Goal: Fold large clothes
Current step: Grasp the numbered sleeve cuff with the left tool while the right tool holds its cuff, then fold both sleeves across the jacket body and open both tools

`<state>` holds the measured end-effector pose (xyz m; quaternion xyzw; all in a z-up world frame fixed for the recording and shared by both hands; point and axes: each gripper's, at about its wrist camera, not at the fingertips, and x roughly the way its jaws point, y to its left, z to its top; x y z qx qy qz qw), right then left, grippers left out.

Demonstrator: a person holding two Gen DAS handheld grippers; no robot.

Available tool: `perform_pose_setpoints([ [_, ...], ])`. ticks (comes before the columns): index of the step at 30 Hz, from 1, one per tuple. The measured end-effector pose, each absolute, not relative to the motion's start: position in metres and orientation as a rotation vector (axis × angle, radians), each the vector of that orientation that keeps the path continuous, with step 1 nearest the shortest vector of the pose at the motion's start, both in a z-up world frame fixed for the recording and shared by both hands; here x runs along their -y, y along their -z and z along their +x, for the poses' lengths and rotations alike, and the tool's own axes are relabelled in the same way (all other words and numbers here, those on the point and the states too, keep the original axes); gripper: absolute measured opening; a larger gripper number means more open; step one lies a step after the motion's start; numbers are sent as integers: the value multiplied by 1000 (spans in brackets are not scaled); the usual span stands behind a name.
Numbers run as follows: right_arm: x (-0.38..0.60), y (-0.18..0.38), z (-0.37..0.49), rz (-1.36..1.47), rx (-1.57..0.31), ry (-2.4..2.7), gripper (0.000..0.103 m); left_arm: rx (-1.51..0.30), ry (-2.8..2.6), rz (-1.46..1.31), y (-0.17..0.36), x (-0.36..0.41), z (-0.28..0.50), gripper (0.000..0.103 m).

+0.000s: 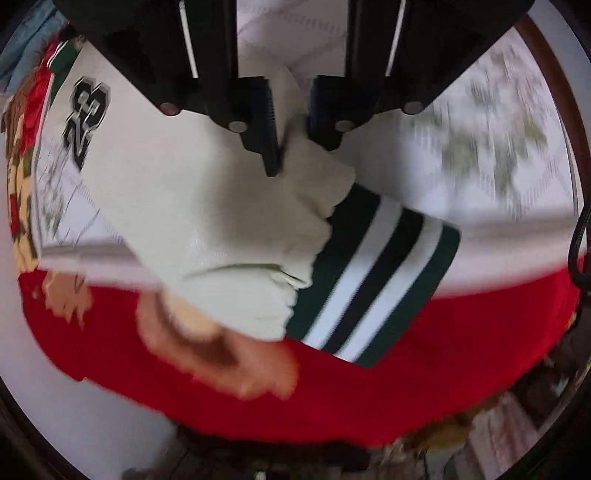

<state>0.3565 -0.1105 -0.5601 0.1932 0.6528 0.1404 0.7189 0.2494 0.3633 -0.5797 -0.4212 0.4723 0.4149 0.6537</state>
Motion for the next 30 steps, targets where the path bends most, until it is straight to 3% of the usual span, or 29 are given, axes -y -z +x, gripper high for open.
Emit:
perform_pose_setpoints([
  [5,43,568,380,307,-1411,-372,71,-974,-899,-748,540,-390,293,5],
  [6,34,569,384,272,-1406,-367,66,-955,-884,-708,532,-391,302,4],
  [7,23,572,386,233,-1392,-353,39,-944,-871,-681,526,-391,305,4],
  [9,12,579,393,192,-1375,-272,19,-926,-842,-615,514,-390,315,4],
  [14,-9,568,409,172,-1301,-244,16,-911,-782,-456,481,-365,332,3],
  [18,6,590,424,304,-1447,-292,27,-894,-758,-338,461,-341,332,3],
  [20,32,577,423,452,-1421,-363,53,-878,-742,-298,449,-330,334,3],
  [21,48,567,420,496,-1397,-361,77,-865,-730,-279,442,-324,335,3],
  [22,60,561,418,517,-1378,-354,83,-849,-718,-259,433,-317,337,2],
  [30,175,557,356,598,-1359,-150,83,-729,-569,-104,371,-230,365,1],
])
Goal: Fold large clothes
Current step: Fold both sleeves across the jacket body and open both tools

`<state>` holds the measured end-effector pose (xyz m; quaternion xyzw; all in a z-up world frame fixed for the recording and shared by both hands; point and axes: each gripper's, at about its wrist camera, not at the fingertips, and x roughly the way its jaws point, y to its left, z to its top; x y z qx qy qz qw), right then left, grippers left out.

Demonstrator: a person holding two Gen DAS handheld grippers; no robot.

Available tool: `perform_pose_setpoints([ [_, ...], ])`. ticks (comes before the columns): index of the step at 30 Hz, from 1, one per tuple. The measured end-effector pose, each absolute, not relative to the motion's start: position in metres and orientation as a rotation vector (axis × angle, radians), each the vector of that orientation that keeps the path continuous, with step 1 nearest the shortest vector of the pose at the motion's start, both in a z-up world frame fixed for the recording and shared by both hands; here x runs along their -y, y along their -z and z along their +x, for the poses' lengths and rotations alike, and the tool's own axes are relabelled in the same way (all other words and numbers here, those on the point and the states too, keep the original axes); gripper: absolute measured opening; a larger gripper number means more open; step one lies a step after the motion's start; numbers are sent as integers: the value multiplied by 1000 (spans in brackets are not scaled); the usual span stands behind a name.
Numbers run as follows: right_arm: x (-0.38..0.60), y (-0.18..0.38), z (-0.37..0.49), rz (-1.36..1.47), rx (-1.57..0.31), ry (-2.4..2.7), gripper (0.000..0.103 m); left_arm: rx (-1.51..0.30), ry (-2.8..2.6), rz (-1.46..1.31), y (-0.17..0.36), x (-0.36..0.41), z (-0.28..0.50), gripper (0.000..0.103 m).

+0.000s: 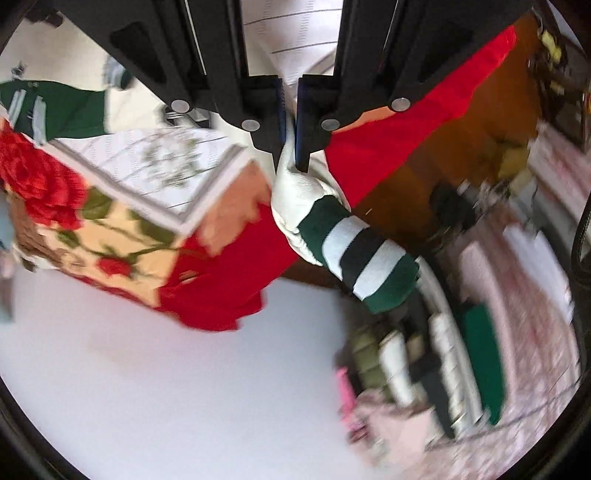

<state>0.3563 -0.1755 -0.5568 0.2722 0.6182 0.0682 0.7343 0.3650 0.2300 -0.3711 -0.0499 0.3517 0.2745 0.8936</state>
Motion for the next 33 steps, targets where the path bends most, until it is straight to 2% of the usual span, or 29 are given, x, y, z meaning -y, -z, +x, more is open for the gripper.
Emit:
perform_pose_setpoints([
  [5,228,568,333,726,-1347,-75,83,-702,-391,-56,346,-139,384,1],
  [9,279,564,307,776,-1288,3,83,-744,-161,-8,347,-38,402,1],
  [16,388,580,248,864,-1235,182,83,-883,217,117,395,148,404,1],
  [20,449,597,211,887,-1240,278,83,-978,375,222,446,249,386,1],
  [24,491,611,184,904,-1257,305,83,-1077,414,356,492,297,380,4],
  [28,510,610,169,936,-1282,266,83,-1123,433,345,503,299,381,10],
  [29,515,607,165,943,-1287,252,83,-1135,434,332,501,297,380,14],
  [30,515,604,163,943,-1291,248,83,-1151,435,317,498,292,381,35],
  [31,518,599,161,940,-1301,237,83,-1179,438,284,497,284,383,72],
  [32,518,596,162,940,-1305,233,83,-1194,449,249,501,280,382,90],
  [33,520,591,163,940,-1307,230,83,-1205,444,196,495,267,383,99],
])
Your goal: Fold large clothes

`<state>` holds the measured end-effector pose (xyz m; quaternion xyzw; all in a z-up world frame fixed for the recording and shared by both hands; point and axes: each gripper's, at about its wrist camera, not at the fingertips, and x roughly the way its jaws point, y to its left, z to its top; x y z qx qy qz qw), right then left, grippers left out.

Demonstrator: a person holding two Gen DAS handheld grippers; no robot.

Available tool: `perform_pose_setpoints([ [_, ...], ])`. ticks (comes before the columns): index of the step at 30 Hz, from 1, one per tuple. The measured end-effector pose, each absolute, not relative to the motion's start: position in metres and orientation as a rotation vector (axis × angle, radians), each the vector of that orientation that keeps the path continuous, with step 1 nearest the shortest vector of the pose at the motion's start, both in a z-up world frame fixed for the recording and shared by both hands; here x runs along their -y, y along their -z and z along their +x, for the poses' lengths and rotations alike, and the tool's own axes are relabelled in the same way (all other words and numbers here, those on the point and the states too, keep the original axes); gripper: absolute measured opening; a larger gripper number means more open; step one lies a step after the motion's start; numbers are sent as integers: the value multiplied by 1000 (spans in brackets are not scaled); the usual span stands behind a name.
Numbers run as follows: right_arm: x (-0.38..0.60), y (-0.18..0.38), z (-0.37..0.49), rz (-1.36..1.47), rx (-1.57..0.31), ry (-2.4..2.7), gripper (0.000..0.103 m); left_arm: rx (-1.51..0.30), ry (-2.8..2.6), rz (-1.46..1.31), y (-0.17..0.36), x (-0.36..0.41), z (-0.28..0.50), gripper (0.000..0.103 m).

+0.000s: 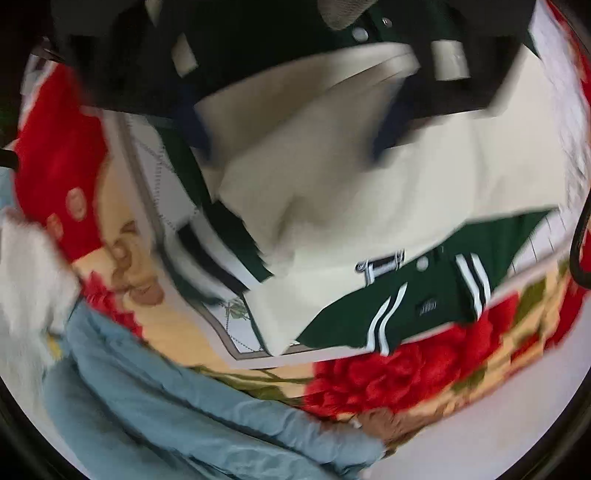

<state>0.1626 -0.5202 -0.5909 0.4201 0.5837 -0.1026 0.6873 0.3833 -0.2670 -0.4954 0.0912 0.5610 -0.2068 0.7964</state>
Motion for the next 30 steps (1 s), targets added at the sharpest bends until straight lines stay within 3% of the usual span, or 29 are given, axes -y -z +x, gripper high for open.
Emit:
perform_pose_setpoints([
  [10,505,538,248,857,-1235,126,82,-1174,22,110,474,124,382,99],
  [15,477,564,296,362,-1502,84,82,-1192,-205,212,510,57,392,99],
  [17,456,591,294,170,-1642,16,73,-1208,-233,225,523,47,394,99],
  [18,450,606,292,103,-1689,9,59,-1216,-251,236,530,45,394,99],
  [19,449,612,292,80,-1695,23,36,-1220,-259,237,533,44,394,99],
  [20,455,617,293,95,-1668,70,30,-1224,-265,234,534,43,395,99],
  [25,537,615,253,818,-1338,278,23,-1221,-278,214,539,45,393,99],
  [28,580,660,185,1417,-1115,428,20,-1241,-277,201,543,49,396,99],
  [30,581,660,180,1437,-1103,419,20,-1241,-281,194,540,50,396,99],
])
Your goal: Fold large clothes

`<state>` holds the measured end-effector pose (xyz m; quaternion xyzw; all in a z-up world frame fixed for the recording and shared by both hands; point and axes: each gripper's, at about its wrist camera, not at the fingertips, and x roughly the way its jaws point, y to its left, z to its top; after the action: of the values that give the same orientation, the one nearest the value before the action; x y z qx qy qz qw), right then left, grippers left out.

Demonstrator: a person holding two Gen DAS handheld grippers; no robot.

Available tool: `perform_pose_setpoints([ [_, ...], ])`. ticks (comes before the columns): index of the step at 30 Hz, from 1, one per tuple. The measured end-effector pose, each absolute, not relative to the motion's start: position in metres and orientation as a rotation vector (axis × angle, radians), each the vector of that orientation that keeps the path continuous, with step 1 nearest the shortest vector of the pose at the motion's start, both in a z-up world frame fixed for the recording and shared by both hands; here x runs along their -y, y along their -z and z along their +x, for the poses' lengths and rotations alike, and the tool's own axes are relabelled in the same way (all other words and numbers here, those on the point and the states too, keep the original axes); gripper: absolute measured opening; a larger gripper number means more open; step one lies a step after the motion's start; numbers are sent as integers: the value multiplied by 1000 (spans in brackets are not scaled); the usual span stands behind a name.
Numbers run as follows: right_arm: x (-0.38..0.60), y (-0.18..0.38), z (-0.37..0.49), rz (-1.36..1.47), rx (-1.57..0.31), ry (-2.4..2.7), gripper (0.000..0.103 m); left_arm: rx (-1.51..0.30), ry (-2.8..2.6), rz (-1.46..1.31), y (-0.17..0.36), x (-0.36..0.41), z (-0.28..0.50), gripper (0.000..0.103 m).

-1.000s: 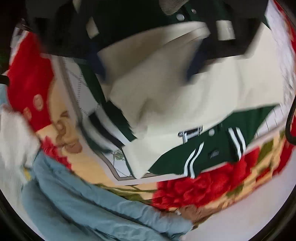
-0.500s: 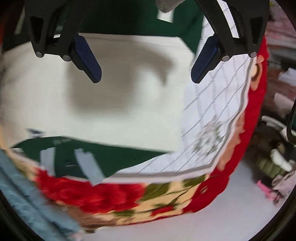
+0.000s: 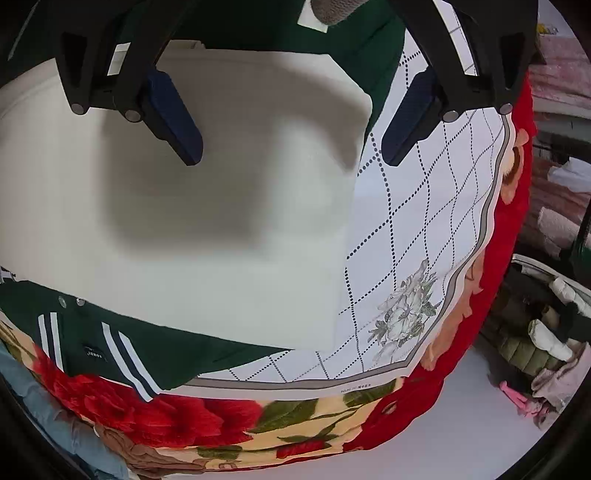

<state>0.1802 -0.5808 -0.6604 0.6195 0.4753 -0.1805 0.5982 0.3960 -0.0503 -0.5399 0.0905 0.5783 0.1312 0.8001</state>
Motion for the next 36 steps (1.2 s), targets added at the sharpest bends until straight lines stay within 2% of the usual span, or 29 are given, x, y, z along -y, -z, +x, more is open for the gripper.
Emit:
perform_pose_setpoints([
  [2,575,638,201,1216,-1209,415,25,-1229,-290,177,531,47,392,99],
  [3,566,622,218,1018,-1276,405,25,-1220,-302,155,521,42,385,99],
  [6,525,596,263,412,-1404,343,25,-1203,-376,132,502,26,360,99],
  [8,507,599,275,178,-1420,316,25,-1208,-422,138,498,12,339,99],
  [10,535,609,265,470,-1383,381,24,-1260,-493,140,508,-6,318,99],
  [11,564,625,249,803,-1356,454,24,-1286,-510,137,516,-12,312,99],
  [13,575,629,244,954,-1329,512,23,-1344,-532,123,536,-24,306,99],
  [18,547,615,261,788,-1390,479,23,-1382,-540,176,580,-31,331,99],
  [24,516,613,292,593,-1451,421,26,-1318,-527,199,590,-44,370,99],
  [26,504,612,306,520,-1458,403,26,-1287,-483,175,588,-46,373,81],
  [28,493,611,311,465,-1454,389,26,-1267,-403,116,585,-45,376,25],
  [30,483,608,317,467,-1437,370,23,-1260,-417,130,584,-40,380,19],
  [31,478,606,317,489,-1424,362,15,-1256,-421,111,584,-43,381,18],
  [36,485,604,302,696,-1369,326,7,-1240,-455,91,579,-71,384,20],
])
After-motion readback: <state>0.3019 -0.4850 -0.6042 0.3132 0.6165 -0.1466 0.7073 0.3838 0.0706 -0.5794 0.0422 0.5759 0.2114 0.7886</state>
